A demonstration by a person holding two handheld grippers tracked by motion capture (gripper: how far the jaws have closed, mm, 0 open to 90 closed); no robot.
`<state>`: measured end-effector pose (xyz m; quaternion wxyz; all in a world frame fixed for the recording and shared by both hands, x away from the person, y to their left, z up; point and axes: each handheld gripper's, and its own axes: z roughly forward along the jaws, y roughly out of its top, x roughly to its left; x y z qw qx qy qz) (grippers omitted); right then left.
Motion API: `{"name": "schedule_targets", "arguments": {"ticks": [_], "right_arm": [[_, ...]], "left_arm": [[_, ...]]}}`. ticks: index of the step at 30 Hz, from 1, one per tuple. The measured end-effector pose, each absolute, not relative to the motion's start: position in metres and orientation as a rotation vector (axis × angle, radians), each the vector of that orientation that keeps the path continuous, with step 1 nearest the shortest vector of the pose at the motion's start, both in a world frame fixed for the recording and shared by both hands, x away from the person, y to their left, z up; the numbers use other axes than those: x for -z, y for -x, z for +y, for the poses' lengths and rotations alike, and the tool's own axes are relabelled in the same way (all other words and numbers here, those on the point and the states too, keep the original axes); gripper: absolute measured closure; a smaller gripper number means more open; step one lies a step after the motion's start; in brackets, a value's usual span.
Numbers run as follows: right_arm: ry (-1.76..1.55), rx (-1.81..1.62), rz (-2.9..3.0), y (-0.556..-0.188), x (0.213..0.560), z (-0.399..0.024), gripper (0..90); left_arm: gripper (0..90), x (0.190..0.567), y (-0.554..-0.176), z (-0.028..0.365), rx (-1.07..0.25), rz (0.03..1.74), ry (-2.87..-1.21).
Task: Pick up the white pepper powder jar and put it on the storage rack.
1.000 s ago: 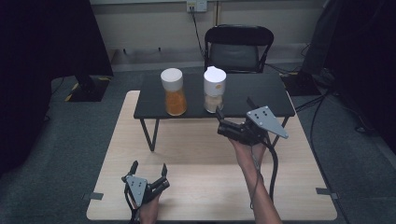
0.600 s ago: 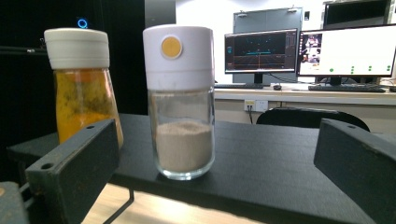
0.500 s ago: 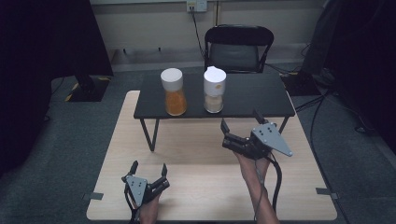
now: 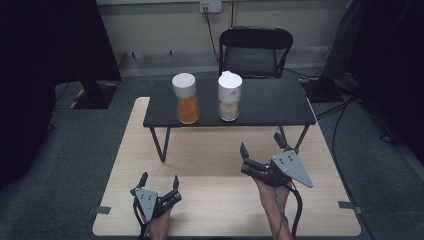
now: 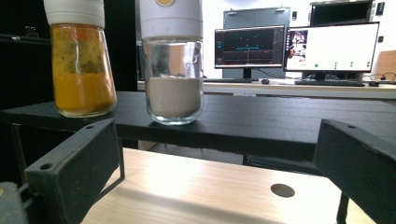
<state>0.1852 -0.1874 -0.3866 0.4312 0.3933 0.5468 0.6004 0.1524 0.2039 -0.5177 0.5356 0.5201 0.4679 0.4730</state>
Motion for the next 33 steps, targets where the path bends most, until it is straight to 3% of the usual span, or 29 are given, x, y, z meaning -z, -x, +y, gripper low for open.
{"name": "schedule_targets", "arguments": {"ticks": [33], "right_arm": [[-1.046, -1.433, 1.329, -0.156, 0.453, -0.190, 0.0]], "left_arm": [[0.2, 0.518, -0.152, 0.204, -1.126, 1.114, -1.238]]}}
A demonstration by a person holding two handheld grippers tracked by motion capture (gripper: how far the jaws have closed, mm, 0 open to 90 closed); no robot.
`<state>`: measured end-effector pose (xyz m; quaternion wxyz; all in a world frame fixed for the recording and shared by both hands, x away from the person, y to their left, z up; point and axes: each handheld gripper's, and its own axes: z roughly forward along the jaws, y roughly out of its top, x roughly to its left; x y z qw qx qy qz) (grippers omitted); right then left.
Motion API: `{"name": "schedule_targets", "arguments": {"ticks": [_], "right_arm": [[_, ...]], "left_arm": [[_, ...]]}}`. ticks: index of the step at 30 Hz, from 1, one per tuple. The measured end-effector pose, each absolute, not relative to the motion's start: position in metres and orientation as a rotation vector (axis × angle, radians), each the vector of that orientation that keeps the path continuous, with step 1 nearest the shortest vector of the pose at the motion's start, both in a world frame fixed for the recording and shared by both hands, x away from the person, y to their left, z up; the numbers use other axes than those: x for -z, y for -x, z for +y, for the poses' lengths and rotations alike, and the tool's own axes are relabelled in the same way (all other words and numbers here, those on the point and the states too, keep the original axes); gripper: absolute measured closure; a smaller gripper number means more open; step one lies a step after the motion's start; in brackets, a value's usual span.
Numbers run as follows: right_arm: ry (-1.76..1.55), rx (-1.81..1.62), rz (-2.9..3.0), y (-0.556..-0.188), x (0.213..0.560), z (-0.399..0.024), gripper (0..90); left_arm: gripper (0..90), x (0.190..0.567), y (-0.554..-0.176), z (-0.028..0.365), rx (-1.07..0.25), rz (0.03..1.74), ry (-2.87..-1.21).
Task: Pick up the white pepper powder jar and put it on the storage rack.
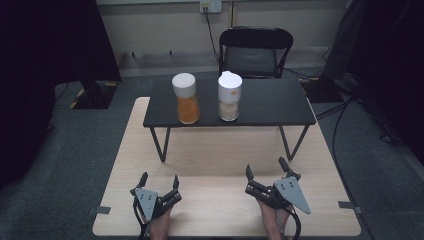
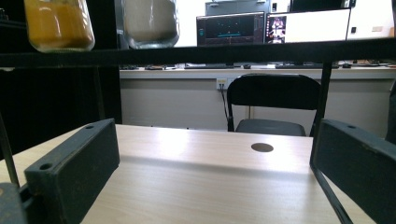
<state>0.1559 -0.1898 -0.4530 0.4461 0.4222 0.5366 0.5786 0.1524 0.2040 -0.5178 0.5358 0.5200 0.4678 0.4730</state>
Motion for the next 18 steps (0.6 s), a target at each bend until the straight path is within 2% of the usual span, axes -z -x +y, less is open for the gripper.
{"name": "schedule_targets", "arguments": {"ticks": [18], "right_arm": [[-1.054, -1.387, 1.345, -0.148, 0.478, -0.189, 0.0]], "left_arm": [[0.2, 0.518, -0.152, 0.204, -1.126, 1.114, -1.238]]}}
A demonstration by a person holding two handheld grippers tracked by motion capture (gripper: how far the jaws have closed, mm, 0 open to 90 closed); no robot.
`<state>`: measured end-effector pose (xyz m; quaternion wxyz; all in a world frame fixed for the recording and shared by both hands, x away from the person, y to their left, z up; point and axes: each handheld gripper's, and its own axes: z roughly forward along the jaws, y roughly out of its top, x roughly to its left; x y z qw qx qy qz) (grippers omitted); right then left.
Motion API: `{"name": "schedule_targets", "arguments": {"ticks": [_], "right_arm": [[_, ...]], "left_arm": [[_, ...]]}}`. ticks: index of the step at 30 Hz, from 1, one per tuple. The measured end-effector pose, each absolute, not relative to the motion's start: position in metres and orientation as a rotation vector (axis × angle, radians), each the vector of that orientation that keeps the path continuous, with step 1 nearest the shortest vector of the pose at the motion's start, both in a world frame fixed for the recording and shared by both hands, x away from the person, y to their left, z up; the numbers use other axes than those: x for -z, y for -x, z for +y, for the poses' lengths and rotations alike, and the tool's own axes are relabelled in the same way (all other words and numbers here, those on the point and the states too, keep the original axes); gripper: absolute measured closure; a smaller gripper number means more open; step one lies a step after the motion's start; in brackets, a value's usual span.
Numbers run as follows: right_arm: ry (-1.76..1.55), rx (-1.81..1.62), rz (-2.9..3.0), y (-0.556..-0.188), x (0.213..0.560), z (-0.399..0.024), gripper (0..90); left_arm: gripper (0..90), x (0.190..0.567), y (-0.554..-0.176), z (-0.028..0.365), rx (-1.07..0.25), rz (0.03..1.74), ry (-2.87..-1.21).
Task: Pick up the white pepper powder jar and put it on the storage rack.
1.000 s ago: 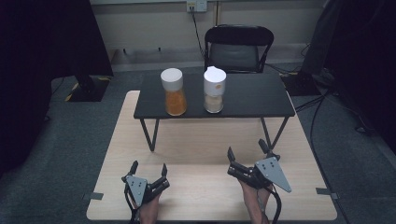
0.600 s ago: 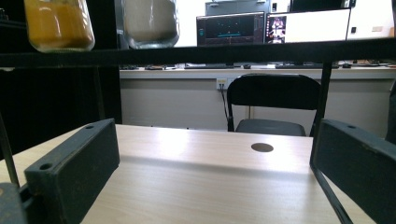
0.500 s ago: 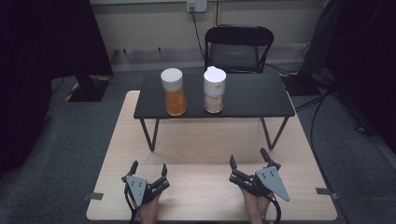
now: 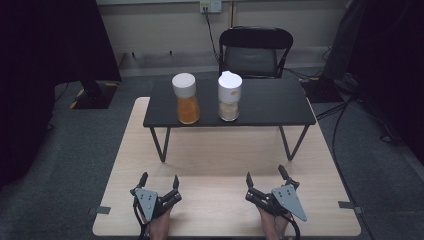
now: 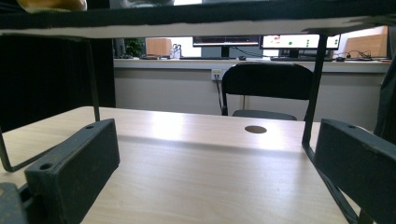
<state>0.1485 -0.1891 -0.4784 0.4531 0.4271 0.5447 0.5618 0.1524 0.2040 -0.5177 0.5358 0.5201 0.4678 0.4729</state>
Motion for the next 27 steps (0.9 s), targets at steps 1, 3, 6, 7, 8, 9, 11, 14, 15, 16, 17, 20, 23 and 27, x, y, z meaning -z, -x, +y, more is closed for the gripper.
{"name": "schedule_targets", "arguments": {"ticks": [1, 3, 6, 7, 8, 9, 11, 14, 15, 16, 17, 20, 23, 27], "right_arm": [[-1.053, -1.382, 1.347, -0.148, 0.480, -0.189, 0.0], [-1.056, -1.370, 1.351, -0.148, 0.482, -0.189, 0.0], [-1.057, -1.360, 1.348, -0.147, 0.486, -0.189, 0.0], [-1.061, -1.357, 1.349, -0.147, 0.488, -0.189, 0.0], [-1.061, -1.355, 1.349, -0.147, 0.489, -0.189, 0.0], [-1.064, -1.354, 1.351, -0.147, 0.490, -0.189, 0.0], [-1.068, -1.351, 1.352, -0.146, 0.493, -0.189, 0.0], [-1.077, -1.351, 1.352, -0.145, 0.496, -0.189, 0.0], [-1.078, -1.351, 1.351, -0.145, 0.497, -0.189, 0.0], [-1.078, -1.352, 1.352, -0.144, 0.498, -0.189, 0.0], [-1.080, -1.352, 1.351, -0.144, 0.499, -0.189, 0.0], [-1.085, -1.350, 1.354, -0.144, 0.501, -0.189, 0.0], [-1.095, -1.349, 1.363, -0.145, 0.503, -0.190, 0.0], [-1.106, -1.352, 1.370, -0.147, 0.504, -0.189, 0.0]], "left_arm": [[0.2, 0.518, -0.152, 0.204, -1.126, 1.114, -1.238], [0.2, 0.518, -0.152, 0.204, -1.126, 1.114, -1.238], [0.2, 0.518, -0.152, 0.204, -1.126, 1.114, -1.239], [0.2, 0.518, -0.152, 0.204, -1.126, 1.114, -1.238], [0.2, 0.518, -0.152, 0.204, -1.126, 1.114, -1.238], [0.2, 0.518, -0.152, 0.204, -1.126, 1.114, -1.239], [0.2, 0.518, -0.152, 0.204, -1.126, 1.114, -1.238], [0.2, 0.518, -0.152, 0.204, -1.126, 1.114, -1.239], [0.2, 0.518, -0.152, 0.204, -1.126, 1.114, -1.238], [0.2, 0.518, -0.152, 0.204, -1.126, 1.114, -1.239], [0.2, 0.518, -0.152, 0.204, -1.126, 1.114, -1.239], [0.2, 0.518, -0.152, 0.204, -1.126, 1.114, -1.238], [0.2, 0.518, -0.152, 0.204, -1.126, 1.114, -1.238], [0.2, 0.518, -0.152, 0.204, -1.127, 1.114, -1.238]]}}
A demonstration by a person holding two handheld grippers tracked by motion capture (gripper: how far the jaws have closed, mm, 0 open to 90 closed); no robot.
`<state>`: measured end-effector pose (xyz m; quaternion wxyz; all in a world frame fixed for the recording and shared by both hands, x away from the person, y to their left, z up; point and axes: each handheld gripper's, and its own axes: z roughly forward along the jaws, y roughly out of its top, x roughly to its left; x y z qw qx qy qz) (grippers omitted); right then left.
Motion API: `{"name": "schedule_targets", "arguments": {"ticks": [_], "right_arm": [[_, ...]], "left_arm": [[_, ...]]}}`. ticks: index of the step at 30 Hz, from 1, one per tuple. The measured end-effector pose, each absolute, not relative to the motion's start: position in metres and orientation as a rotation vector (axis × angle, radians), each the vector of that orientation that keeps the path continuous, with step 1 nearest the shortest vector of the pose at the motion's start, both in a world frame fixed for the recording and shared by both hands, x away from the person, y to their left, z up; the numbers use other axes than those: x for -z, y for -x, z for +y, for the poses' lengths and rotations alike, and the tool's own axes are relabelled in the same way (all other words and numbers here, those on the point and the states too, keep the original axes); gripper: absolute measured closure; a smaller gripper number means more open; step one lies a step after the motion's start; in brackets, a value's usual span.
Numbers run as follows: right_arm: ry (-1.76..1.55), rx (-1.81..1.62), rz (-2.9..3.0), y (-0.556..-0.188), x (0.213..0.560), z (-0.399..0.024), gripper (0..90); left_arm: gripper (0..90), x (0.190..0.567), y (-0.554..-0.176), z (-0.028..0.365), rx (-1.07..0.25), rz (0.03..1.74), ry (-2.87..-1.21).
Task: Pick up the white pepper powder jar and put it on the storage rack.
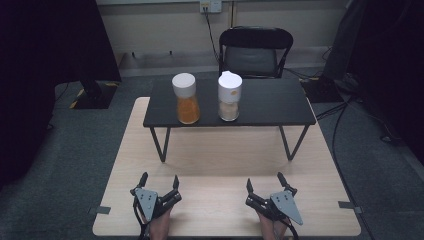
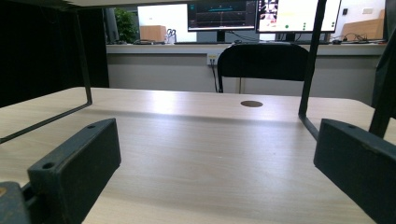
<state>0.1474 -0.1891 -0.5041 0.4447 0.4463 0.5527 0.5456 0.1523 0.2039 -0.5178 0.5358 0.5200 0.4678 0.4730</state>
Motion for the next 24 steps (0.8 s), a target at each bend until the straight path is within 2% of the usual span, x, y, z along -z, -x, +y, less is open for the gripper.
{"name": "schedule_targets", "arguments": {"ticks": [24], "right_arm": [[-1.081, -1.367, 1.359, -0.1447, 0.5122, -0.1890, 0.0]], "left_arm": [[0.2, 0.5178, -0.1523, 0.2036, -1.128, 1.116, -1.238]]}}
